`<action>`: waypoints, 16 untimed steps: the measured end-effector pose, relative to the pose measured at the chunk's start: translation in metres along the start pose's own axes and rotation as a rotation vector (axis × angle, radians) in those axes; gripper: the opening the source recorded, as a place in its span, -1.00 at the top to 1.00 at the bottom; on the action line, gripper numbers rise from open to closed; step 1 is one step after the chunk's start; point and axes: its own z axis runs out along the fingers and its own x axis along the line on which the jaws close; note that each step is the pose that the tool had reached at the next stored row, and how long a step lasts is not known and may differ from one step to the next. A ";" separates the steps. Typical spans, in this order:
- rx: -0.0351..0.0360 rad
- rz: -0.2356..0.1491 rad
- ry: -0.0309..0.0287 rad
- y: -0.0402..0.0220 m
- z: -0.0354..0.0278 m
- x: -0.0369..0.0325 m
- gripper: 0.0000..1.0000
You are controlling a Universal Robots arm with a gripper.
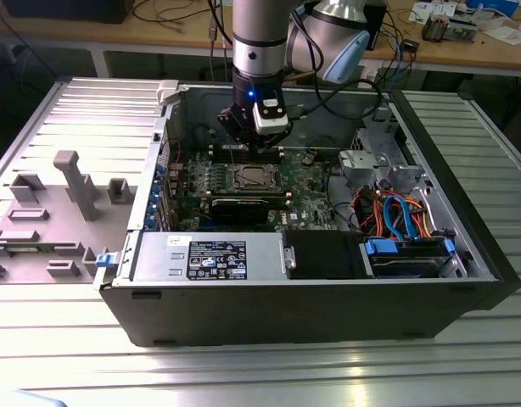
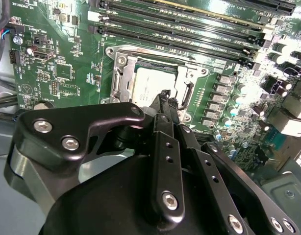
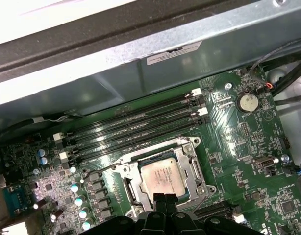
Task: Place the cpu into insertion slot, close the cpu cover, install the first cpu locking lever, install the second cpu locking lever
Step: 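Install the first cpu locking lever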
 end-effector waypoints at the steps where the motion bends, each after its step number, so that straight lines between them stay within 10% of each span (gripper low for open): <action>1: 0.0000 -0.001 0.0000 0.0000 0.0000 0.0000 0.79; 16: -0.0003 -0.018 -0.0002 0.0000 0.0000 0.0000 0.79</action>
